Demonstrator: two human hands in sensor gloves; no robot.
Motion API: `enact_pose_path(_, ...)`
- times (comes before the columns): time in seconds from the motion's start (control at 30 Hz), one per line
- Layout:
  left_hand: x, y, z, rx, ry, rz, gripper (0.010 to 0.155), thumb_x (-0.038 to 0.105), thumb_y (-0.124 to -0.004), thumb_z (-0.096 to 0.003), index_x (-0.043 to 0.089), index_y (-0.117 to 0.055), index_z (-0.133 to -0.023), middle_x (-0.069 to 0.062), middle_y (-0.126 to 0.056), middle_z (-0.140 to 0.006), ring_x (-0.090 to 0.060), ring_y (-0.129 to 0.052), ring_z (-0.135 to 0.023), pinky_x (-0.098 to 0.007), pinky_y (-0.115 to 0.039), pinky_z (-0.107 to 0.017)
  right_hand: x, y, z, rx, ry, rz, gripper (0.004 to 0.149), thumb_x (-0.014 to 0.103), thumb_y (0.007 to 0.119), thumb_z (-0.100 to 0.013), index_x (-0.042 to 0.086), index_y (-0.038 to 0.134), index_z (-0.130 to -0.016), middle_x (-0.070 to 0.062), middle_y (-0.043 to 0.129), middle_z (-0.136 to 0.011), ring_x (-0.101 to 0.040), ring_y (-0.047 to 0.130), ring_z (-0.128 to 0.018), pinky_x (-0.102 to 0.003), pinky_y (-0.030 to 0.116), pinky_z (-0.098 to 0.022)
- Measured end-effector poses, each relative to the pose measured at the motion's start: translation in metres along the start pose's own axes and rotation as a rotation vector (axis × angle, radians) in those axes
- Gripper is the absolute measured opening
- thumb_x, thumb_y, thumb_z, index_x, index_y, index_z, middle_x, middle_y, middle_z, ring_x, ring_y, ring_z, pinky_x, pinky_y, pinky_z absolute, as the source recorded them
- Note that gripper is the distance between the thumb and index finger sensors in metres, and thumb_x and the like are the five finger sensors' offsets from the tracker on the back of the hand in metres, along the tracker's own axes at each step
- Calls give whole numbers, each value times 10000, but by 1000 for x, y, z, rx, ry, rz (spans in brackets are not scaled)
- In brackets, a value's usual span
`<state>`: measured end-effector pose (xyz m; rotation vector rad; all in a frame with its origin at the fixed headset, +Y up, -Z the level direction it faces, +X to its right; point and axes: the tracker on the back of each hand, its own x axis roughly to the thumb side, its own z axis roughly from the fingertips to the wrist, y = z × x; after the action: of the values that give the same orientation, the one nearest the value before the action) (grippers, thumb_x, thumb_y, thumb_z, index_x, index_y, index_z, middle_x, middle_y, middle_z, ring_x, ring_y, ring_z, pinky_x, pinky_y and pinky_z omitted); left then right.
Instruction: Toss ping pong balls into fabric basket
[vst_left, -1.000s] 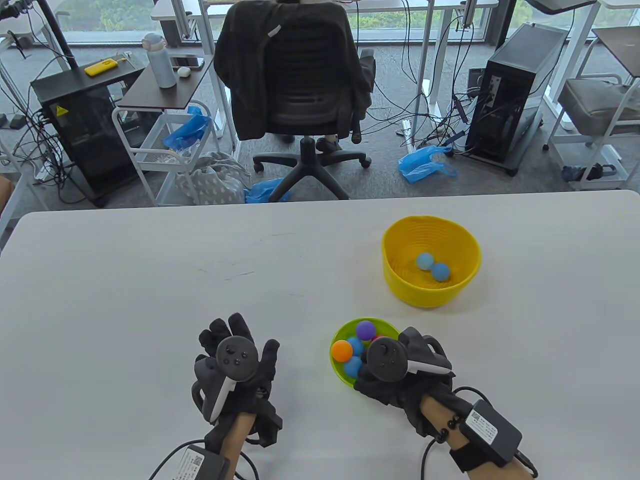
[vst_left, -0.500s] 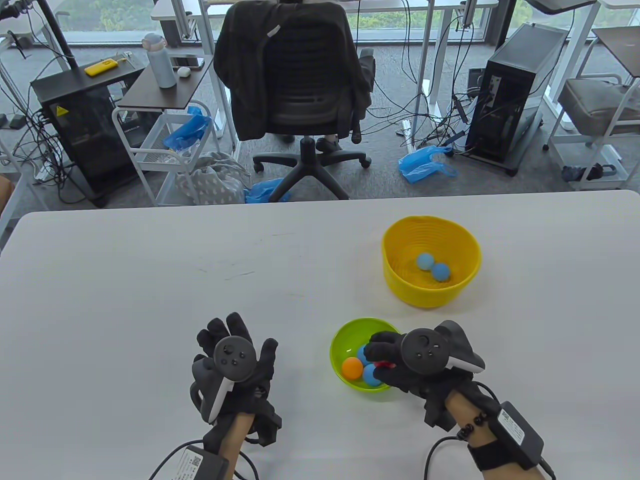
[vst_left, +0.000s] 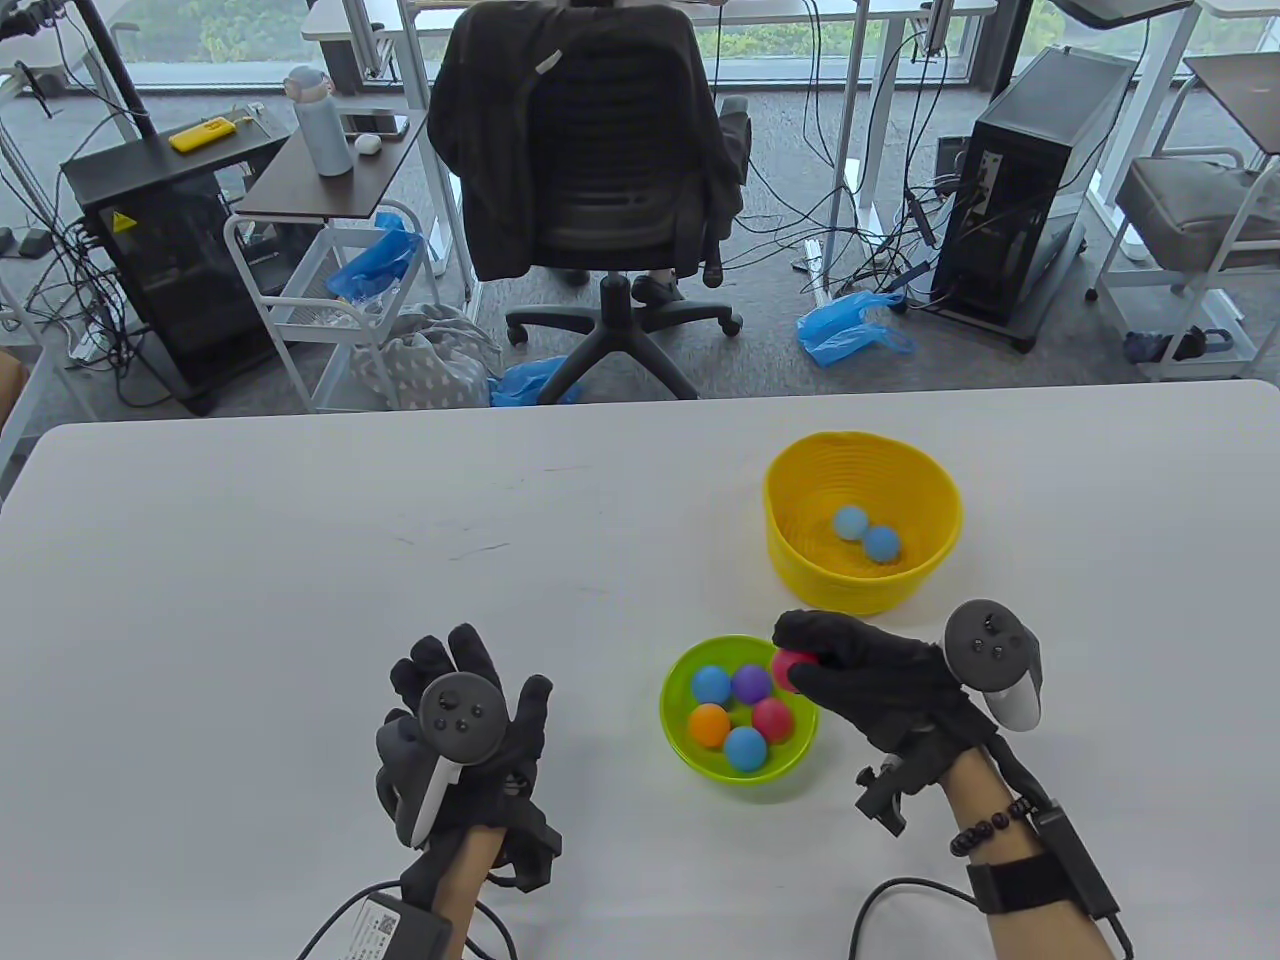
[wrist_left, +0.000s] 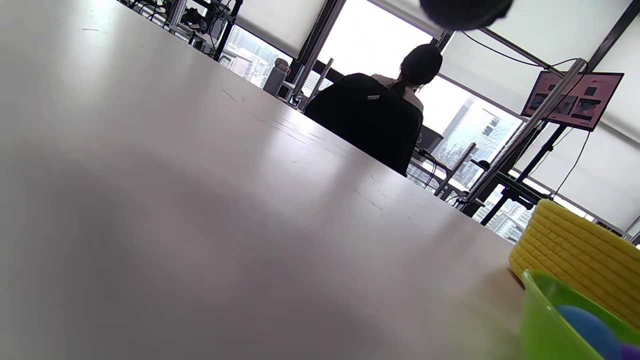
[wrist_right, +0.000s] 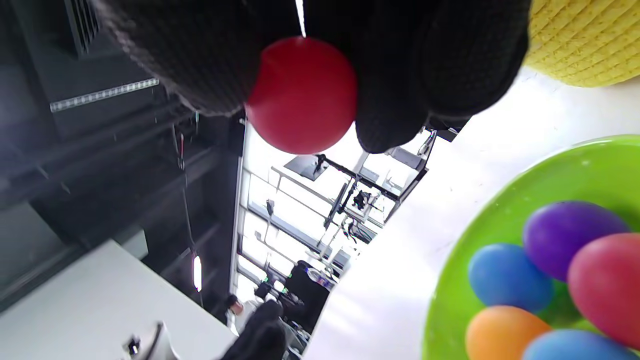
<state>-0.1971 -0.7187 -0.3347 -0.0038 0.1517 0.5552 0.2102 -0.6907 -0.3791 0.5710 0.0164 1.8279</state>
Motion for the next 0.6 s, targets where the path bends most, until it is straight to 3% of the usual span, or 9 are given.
enact_pose_path(0.47,0,0,0,-6,2,-3,843,512,-642,-595,116,-139,-1144,-249,-15,-1164,-550,-8,-1039,-789,-123,-680,-47,-46,1,-298,208,-381,530,392,774,-595,198,615,-1061,-187,671,-1063,-346,943,-729,-447,863,-547)
enact_pose_path(0.6,0,0,0,-7,1,-3,842,512,-641,-595,117,-138,-1144,-248,-16,-1164,-550,-7,-1039,-789,-123,-680,-59,-54,-1,-327,247,-489,627,431,701,-629,156,443,-1131,-234,542,-1113,-353,877,-843,-449,834,-630)
